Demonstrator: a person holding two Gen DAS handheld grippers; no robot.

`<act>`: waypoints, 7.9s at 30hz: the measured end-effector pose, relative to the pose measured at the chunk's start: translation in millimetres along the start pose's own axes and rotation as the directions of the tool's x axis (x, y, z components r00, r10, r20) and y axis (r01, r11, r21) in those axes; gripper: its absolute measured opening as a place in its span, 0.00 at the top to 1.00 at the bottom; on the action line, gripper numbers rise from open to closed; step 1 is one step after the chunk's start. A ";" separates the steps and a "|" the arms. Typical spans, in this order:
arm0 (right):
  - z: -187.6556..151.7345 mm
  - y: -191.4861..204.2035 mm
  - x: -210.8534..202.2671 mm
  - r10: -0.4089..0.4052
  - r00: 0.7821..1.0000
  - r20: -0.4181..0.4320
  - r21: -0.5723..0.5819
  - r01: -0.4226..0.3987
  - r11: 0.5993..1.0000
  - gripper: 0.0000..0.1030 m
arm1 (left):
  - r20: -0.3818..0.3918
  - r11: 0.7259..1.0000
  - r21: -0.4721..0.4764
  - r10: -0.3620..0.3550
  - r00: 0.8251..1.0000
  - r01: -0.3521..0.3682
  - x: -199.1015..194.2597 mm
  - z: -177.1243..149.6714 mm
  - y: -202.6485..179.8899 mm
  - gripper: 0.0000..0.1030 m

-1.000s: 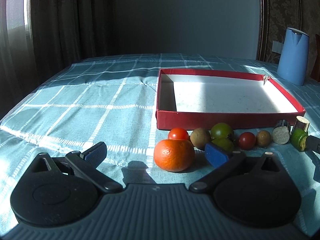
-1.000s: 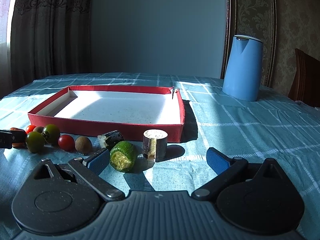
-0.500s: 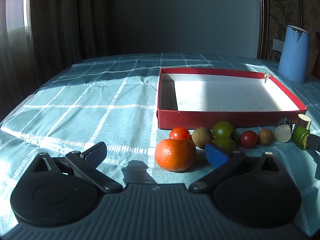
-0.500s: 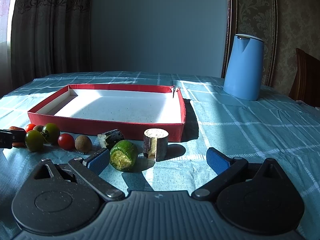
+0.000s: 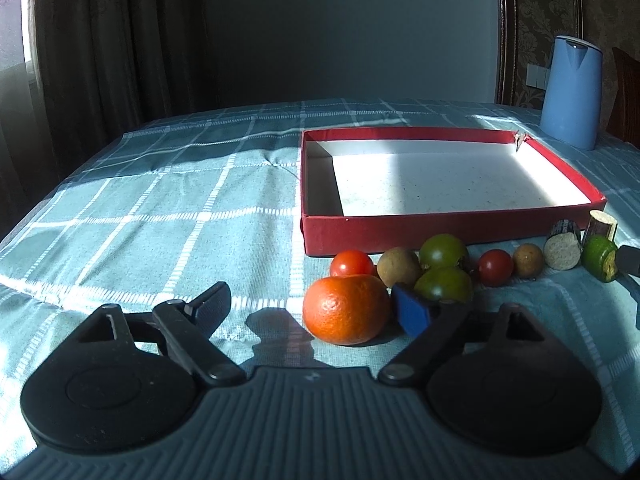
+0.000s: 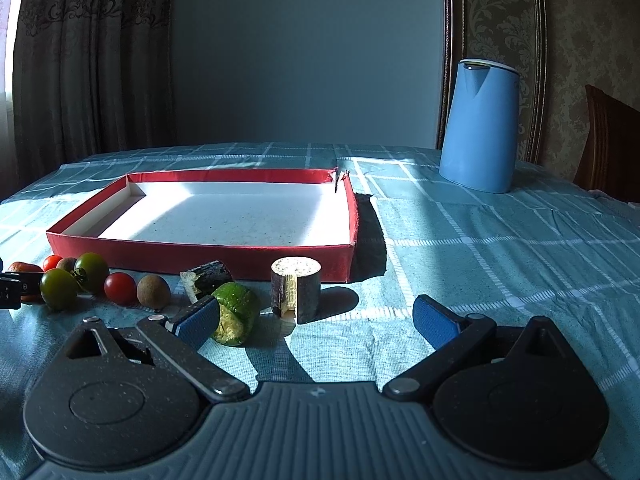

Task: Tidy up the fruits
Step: 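Grasp the orange with the left tool while the right tool grasps the green lime piece, then carry the orange and green piece with both tools into the red box, then open both tools to release the orange and green piece in the box, then grasp the wooden cylinder with the right tool while the left tool grasps the dark green tomato, then carry the green tomato and wooden cylinder with both tools into the box, then open both tools to release the green tomato and cylinder in the box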

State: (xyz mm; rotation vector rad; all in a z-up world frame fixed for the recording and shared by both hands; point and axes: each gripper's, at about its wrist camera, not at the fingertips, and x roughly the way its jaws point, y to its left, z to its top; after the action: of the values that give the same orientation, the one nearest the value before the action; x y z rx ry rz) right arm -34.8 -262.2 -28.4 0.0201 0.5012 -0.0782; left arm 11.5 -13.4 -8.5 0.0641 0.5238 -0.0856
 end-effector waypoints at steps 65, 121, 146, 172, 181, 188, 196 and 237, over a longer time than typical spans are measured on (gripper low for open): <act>56.2 4.6 36.0 0.087 0.995 0.040 -0.042 -0.086 0.995 0.72 | 0.065 0.997 0.044 -0.060 0.996 0.057 10.1 34.9 -19.6 0.61; 17.6 -18.4 35.4 0.092 0.995 -0.025 -0.145 -0.095 0.985 0.27 | 0.102 0.984 0.092 -0.163 0.981 0.154 -12.4 -1.6 -30.5 0.09; 21.9 -5.6 66.2 0.150 0.977 -0.153 -0.097 -0.166 0.981 0.69 | 0.001 0.975 0.160 -0.155 0.988 0.153 2.2 -4.4 -41.3 0.38; 16.8 -13.4 32.5 0.144 0.990 -0.010 -0.055 -0.144 0.988 0.69 | 0.042 0.981 0.124 -0.155 0.987 0.149 -10.2 -9.8 -38.9 0.72; 13.9 -10.2 15.4 0.178 0.983 0.049 -0.047 -0.176 0.983 0.69 | 0.073 0.979 0.128 -0.171 0.983 0.161 -15.2 -8.2 -45.7 0.72; 23.1 -7.9 22.8 0.153 0.987 0.056 -0.055 -0.150 0.987 0.69 | 0.085 0.974 0.151 -0.182 0.980 0.168 -9.1 6.7 -55.3 0.72; 49.5 -7.0 56.4 0.131 0.991 0.033 -0.051 -0.129 0.990 0.69 | 0.094 0.976 0.141 -0.180 0.979 0.166 15.1 36.6 -60.2 0.72; 64.5 2.5 141.5 0.057 0.987 -0.151 -0.018 -0.061 0.998 0.61 | 0.009 0.990 0.114 -0.089 0.996 0.088 87.5 58.5 -72.1 0.46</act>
State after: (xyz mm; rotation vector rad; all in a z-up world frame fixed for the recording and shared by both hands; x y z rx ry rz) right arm 120.0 -272.1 -39.9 0.0184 0.6523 -0.0126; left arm 108.9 -95.7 -4.7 0.1515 0.5070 -0.2025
